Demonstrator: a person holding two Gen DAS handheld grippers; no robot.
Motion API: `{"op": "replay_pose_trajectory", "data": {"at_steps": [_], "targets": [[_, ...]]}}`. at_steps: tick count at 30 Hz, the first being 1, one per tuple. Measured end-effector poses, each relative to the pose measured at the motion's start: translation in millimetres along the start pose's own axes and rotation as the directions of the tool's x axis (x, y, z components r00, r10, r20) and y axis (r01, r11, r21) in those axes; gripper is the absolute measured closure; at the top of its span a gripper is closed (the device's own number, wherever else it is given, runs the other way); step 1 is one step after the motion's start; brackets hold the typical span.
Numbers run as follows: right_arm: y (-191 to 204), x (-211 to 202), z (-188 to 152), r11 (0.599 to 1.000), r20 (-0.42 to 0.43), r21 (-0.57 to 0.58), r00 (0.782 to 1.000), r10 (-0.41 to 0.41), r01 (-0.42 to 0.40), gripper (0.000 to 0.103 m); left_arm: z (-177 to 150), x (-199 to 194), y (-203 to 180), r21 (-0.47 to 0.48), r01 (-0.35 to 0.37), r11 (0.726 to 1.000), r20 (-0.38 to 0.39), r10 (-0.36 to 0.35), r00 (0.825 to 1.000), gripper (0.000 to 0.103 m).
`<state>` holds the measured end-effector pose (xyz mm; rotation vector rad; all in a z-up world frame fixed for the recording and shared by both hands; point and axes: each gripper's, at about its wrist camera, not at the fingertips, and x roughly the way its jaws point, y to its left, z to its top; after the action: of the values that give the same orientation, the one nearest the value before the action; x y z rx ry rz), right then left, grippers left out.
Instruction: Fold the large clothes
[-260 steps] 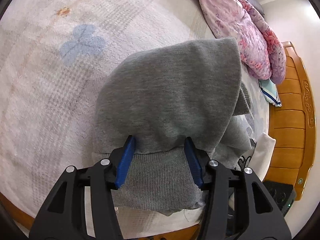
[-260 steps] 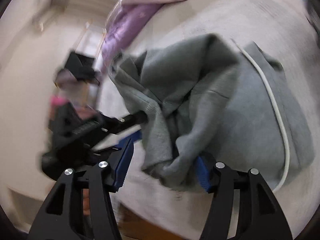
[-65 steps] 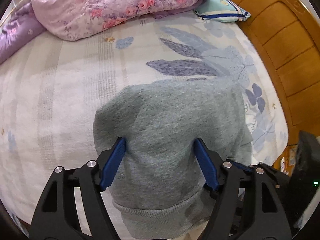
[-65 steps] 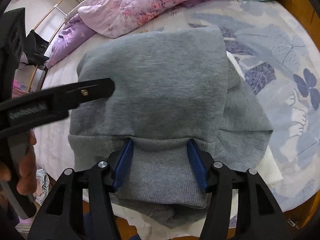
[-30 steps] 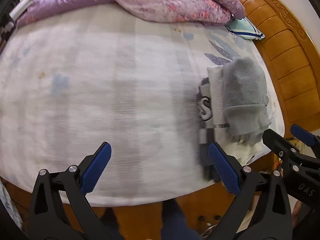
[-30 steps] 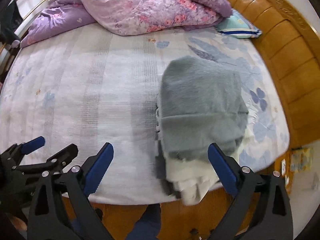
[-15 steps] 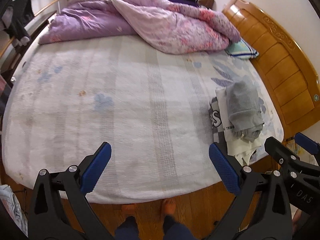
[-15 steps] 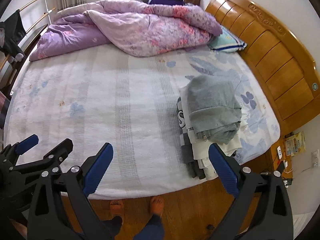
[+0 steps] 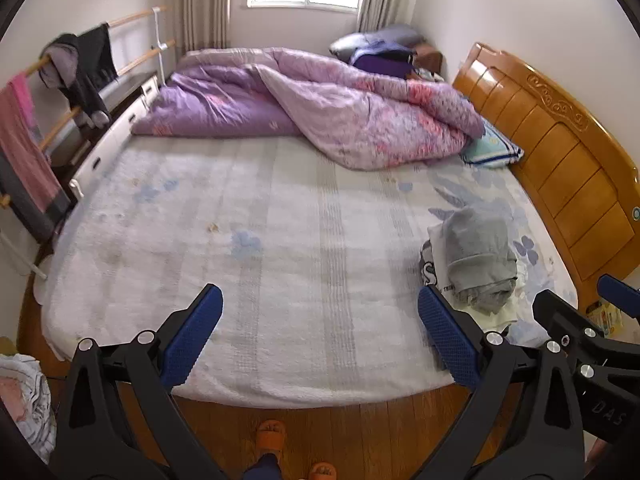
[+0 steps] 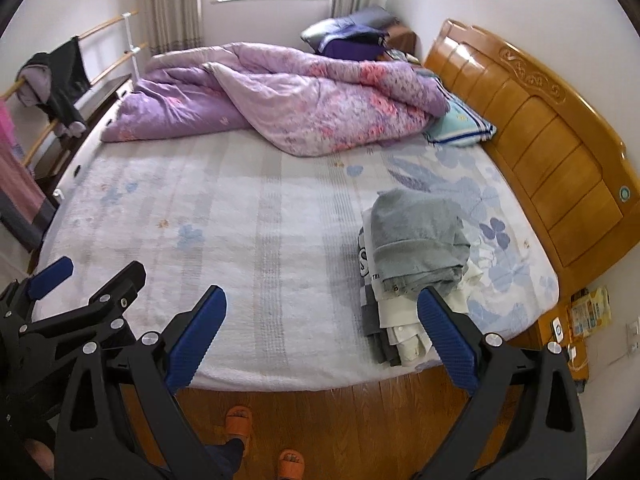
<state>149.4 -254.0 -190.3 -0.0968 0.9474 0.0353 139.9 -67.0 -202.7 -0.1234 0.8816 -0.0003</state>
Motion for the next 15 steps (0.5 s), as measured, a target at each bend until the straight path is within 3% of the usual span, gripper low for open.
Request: {"op": "replay_pose_trajectory", "data": {"at_steps": [8,15], "targets": [[-29.5,-60.9,-16.7,0.998,0.079,-0.031,0.995,0.058,-0.055,0.01,-19.3,-76.9,-25.0,-0.038,-0.021,0.999,0.074,0.023,0.997,0.005],[-48.5,-113.9,-24.9,0.993,0.161,-0.022,0.98,0.116,-0.114,0.01,-25.0,-148.2,-43.9,-0.021,-0.057,0.998,0.189,0.06,0.98,0.005]]}}
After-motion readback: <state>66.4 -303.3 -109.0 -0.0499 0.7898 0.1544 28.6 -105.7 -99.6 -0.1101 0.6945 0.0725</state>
